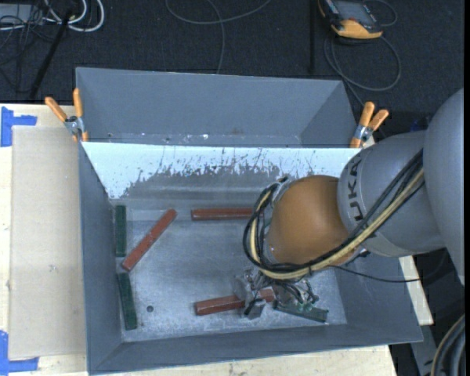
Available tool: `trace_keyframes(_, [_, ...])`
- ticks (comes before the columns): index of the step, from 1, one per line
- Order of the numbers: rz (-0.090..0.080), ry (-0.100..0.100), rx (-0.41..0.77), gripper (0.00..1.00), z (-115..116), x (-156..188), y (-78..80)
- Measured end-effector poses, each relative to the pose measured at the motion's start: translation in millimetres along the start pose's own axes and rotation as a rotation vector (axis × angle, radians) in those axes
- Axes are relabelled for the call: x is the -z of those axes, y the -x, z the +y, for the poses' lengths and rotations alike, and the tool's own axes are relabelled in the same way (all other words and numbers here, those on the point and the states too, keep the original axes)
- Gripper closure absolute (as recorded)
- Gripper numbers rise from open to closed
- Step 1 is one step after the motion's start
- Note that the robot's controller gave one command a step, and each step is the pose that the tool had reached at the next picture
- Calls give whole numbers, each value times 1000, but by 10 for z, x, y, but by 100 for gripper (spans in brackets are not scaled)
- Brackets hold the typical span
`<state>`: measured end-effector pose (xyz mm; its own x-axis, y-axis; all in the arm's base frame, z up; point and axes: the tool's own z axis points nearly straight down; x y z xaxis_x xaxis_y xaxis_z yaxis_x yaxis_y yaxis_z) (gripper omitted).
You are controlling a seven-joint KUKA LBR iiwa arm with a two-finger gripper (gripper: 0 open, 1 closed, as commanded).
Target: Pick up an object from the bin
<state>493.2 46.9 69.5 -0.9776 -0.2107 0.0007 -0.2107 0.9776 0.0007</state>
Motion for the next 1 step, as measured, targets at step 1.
trace_keyframes(1, [-10, -1, 30, 100, 194, 2734, 50])
